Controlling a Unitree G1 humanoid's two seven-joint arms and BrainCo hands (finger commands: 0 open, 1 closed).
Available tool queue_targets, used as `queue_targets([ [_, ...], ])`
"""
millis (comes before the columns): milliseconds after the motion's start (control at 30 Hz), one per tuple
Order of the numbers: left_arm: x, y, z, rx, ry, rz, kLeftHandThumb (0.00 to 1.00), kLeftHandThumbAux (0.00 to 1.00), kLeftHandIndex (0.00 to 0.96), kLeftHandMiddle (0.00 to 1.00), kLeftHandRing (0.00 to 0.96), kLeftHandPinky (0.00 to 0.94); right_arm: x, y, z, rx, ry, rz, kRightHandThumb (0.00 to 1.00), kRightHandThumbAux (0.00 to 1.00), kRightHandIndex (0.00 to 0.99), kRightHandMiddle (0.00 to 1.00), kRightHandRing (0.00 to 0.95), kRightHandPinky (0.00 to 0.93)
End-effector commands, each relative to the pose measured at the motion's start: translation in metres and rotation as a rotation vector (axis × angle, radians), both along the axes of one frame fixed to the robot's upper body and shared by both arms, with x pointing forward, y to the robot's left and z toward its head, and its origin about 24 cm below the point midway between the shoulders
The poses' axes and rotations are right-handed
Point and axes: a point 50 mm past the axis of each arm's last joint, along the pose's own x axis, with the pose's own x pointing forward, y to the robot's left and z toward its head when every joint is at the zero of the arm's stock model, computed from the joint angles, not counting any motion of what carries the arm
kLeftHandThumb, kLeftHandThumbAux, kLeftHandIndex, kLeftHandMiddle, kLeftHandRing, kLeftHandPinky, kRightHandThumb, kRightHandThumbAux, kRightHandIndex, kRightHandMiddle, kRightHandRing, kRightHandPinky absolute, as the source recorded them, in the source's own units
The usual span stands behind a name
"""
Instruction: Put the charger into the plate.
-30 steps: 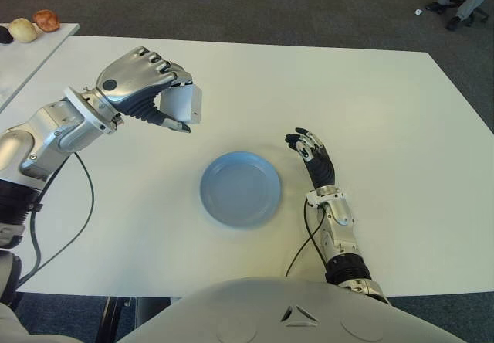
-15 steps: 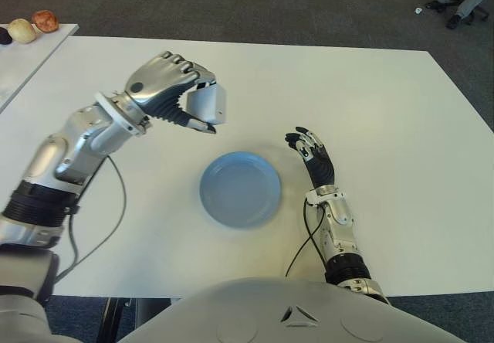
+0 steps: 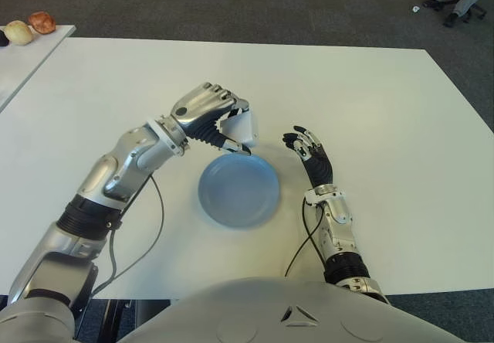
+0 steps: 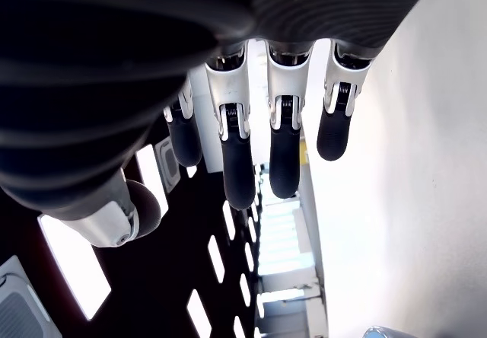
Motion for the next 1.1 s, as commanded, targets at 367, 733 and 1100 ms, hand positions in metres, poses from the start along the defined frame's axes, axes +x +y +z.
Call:
queue_targets([
  [367, -0.011, -0.029, -0.045, 0.099, 0.12, -0.103, 0.753, 0.697, 0.443, 0.868, 0.861, 0.814, -0.022, 0.005, -0.029, 0.034, 0.174, -0.018, 0.0, 0.548, 0.189, 0.347, 0.293, 0.242],
  [733, -0.016, -0.033, -0.054, 0.14, 0.136, -0.133, 0.752, 0.696, 0.443, 0.864, 0.86, 0.815, -0.022, 0.007, -0.028, 0.038, 0.178, -0.026, 0.0, 0.546, 0.194, 0.349, 0.291, 0.241],
  [1100, -0.02, -0.032, -0.06, 0.163, 0.131, -0.157, 0.752, 0.696, 0.443, 0.862, 0.859, 0.819, -0.022, 0.006, -0.027, 0.037, 0.163, -0.018, 0.0, 0.543, 0.19, 0.352, 0.293, 0.235],
])
